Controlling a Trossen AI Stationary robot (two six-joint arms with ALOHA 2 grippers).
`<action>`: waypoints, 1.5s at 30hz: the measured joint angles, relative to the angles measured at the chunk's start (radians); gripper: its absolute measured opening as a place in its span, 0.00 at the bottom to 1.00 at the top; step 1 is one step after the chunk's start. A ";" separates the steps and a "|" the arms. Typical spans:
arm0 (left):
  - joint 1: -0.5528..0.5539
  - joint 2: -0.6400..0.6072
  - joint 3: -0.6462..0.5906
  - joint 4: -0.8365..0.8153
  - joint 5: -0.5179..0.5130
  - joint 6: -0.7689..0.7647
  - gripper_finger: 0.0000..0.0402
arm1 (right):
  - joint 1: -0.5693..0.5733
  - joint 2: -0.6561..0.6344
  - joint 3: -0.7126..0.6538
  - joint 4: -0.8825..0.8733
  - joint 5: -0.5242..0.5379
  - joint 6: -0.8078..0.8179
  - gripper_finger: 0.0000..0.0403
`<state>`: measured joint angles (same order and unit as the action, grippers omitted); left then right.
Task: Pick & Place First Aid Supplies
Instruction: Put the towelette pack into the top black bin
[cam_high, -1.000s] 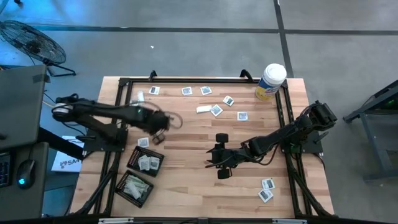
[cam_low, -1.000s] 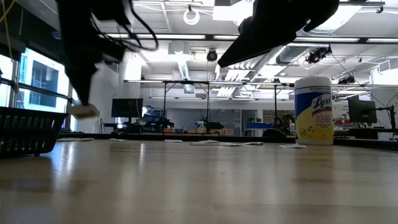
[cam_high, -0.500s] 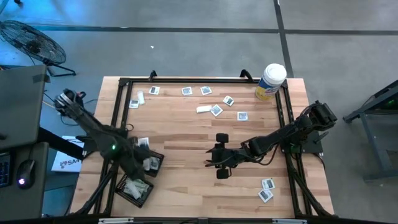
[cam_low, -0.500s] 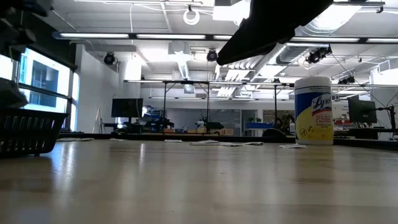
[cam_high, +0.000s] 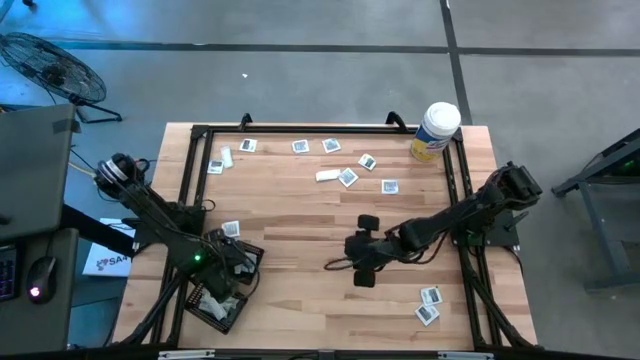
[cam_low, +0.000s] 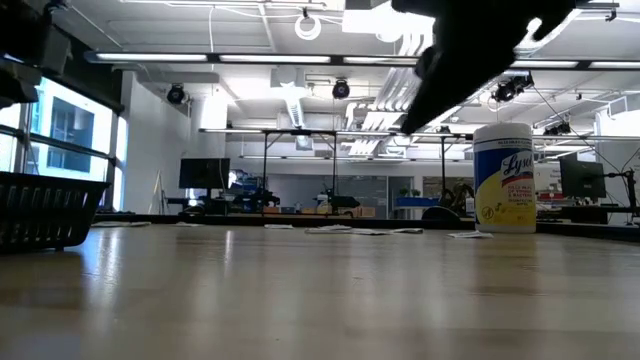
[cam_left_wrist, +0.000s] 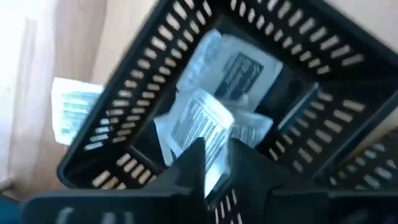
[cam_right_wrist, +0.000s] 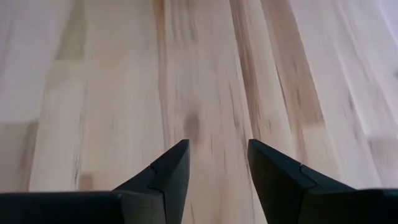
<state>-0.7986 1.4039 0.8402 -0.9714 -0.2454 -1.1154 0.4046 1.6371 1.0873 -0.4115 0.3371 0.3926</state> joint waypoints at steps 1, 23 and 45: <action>0.000 0.000 0.000 -0.007 0.011 0.009 0.22 | 0.010 0.000 0.022 -0.066 0.008 0.022 0.39; 0.000 -0.222 0.082 0.219 -0.636 0.475 0.37 | 0.248 -0.001 -0.040 -0.649 -0.442 0.755 0.39; 0.000 -0.207 0.081 0.203 -0.568 0.524 0.37 | 0.375 -0.004 -0.264 -0.319 -0.511 0.442 0.33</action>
<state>-0.7986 1.1965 0.9211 -0.7685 -0.8131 -0.5915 0.7794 1.6330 0.8235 -0.7307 -0.1736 0.8348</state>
